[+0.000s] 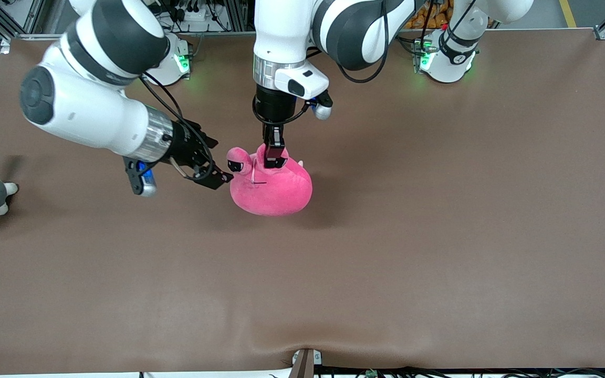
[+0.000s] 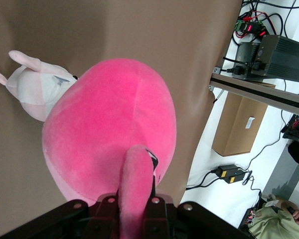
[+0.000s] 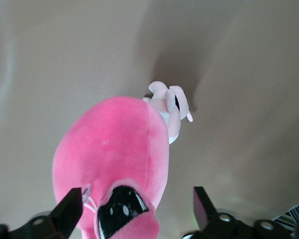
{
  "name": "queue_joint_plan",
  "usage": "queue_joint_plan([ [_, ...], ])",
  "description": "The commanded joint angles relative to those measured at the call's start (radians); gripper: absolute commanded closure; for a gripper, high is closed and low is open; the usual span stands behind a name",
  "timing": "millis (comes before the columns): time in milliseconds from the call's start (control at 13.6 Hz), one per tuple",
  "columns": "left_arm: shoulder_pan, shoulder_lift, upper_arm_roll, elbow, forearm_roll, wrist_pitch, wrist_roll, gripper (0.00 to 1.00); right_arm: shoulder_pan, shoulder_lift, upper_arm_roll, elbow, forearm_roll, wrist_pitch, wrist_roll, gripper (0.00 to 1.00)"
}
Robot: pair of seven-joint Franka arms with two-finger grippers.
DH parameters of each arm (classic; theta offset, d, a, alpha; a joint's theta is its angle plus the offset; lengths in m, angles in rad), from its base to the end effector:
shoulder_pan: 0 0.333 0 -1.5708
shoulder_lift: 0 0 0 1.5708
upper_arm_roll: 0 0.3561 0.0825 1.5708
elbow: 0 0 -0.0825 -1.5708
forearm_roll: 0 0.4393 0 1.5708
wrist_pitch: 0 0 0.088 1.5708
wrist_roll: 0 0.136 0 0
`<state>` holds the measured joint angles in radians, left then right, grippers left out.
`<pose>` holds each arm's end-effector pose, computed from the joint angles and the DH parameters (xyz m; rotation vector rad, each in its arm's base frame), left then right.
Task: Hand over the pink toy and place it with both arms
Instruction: 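Grasp the pink plush with the right gripper while the left gripper holds it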
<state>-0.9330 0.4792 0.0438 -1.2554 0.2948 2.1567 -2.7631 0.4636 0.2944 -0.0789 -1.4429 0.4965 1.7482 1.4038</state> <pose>0.5253 -0.6306 0.5361 1.6959 2.0378 0.2435 0.6441 0.3293 0.5367 -2.3828 1.4639 0.5073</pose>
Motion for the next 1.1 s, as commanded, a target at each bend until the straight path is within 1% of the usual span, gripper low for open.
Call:
queue_joint_plan([
  [0, -0.018, 0.018, 0.016, 0.033, 0.043, 0.006, -0.164, 1.0, 0.018, 0.003, -0.012, 0.006, 0.023, 0.04, 0.033, 0.46],
  [73, -0.018, 0.018, 0.016, 0.033, 0.043, 0.006, -0.164, 1.0, 0.035, 0.005, -0.012, 0.004, 0.031, 0.065, 0.049, 0.6],
  [147, -0.018, 0.018, 0.016, 0.033, 0.043, 0.006, -0.165, 1.0, 0.055, 0.014, -0.012, 0.006, 0.031, 0.08, 0.063, 0.61],
  [293, -0.018, 0.018, 0.018, 0.033, 0.043, 0.006, -0.176, 1.0, 0.061, 0.019, -0.012, 0.006, 0.036, 0.115, 0.084, 0.64],
  [366, -0.018, 0.018, 0.019, 0.033, 0.043, 0.006, -0.178, 1.0, 0.063, 0.019, -0.012, 0.006, 0.036, 0.119, 0.084, 0.75],
  [440, -0.018, 0.016, 0.019, 0.031, 0.043, 0.006, -0.178, 1.0, 0.064, 0.019, -0.012, 0.006, 0.036, 0.12, 0.084, 0.98],
  [513, -0.018, 0.016, 0.021, 0.031, 0.043, 0.006, -0.178, 1.0, 0.064, 0.019, -0.012, 0.007, 0.036, 0.119, 0.084, 1.0],
  [660, -0.018, 0.012, 0.025, 0.031, 0.043, 0.006, -0.179, 1.0, 0.049, 0.017, -0.012, 0.009, 0.037, 0.113, 0.08, 1.0],
  [806, -0.015, 0.009, 0.025, 0.03, 0.044, 0.0, -0.176, 0.01, 0.037, 0.017, -0.015, 0.012, 0.037, 0.111, 0.077, 1.0],
  [1026, -0.01, 0.003, 0.027, 0.03, 0.044, 0.0, -0.164, 0.0, -0.002, 0.014, -0.016, 0.015, 0.068, 0.106, 0.075, 1.0],
])
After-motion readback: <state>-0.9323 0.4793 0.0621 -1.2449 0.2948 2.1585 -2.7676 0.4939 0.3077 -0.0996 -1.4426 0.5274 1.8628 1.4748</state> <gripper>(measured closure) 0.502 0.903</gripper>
